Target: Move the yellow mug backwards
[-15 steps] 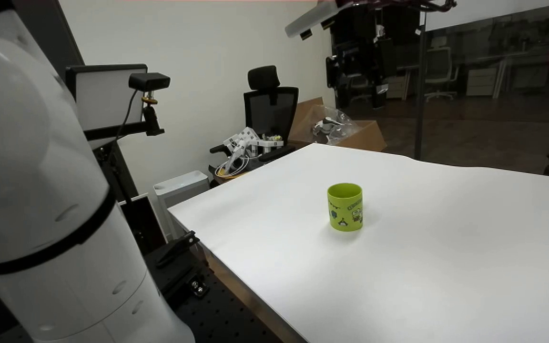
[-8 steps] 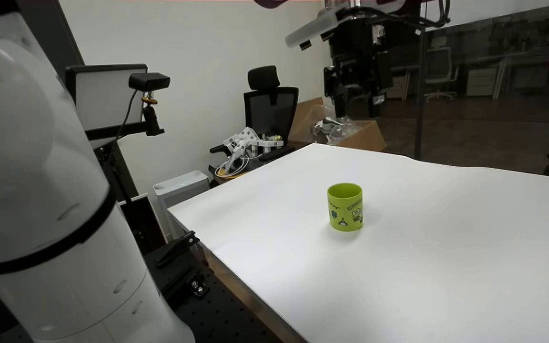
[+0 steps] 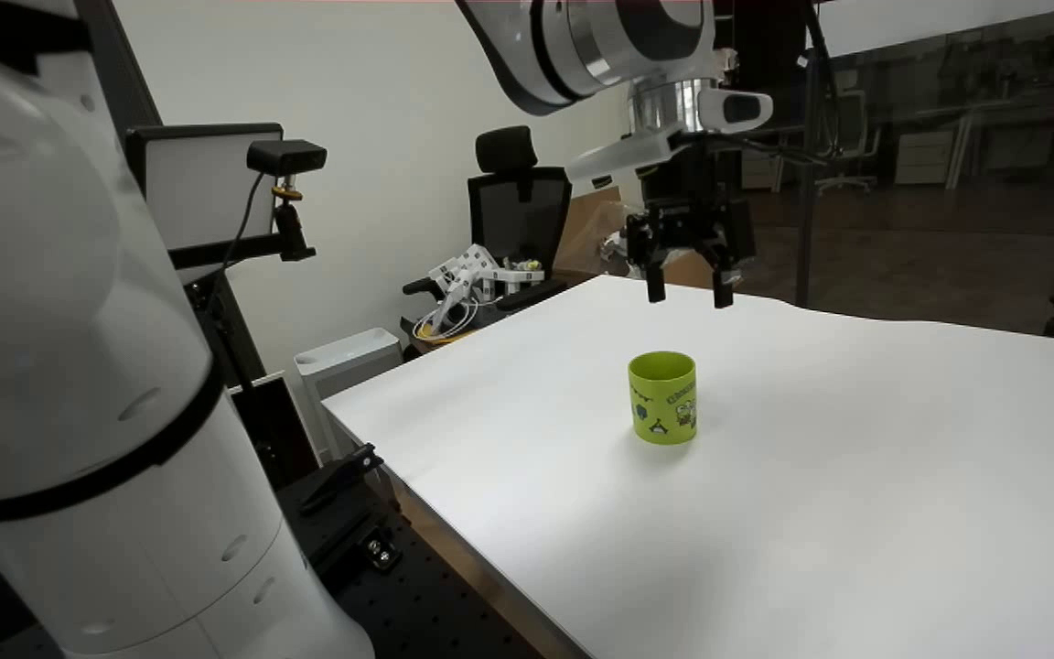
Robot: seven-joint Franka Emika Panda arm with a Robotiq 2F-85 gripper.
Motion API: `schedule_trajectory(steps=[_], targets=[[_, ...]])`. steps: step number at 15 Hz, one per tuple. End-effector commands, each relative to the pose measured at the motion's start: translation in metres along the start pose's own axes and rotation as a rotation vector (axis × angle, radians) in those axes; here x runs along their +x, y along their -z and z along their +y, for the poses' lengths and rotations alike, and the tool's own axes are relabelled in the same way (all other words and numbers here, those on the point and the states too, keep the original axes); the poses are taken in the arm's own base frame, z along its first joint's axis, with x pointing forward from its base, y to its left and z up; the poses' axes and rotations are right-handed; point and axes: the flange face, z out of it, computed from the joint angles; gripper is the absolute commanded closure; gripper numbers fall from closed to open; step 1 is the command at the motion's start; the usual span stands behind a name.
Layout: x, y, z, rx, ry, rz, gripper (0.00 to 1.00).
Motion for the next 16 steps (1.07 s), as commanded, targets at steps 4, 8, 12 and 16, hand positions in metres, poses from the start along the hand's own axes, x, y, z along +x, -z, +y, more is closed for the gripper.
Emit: schedule_trajectory(steps=[4, 8, 12, 16], targets=[[0.035, -0.051, -0.039, -0.116, 0.113, -0.042, 0.00], [0.029, -0.059, -0.042, -0.104, 0.145, -0.053, 0.00], [0.034, -0.060, -0.045, -0.058, 0.078, -0.026, 0.00], [0.040, -0.069, -0.051, 0.022, 0.007, 0.039, 0.00]])
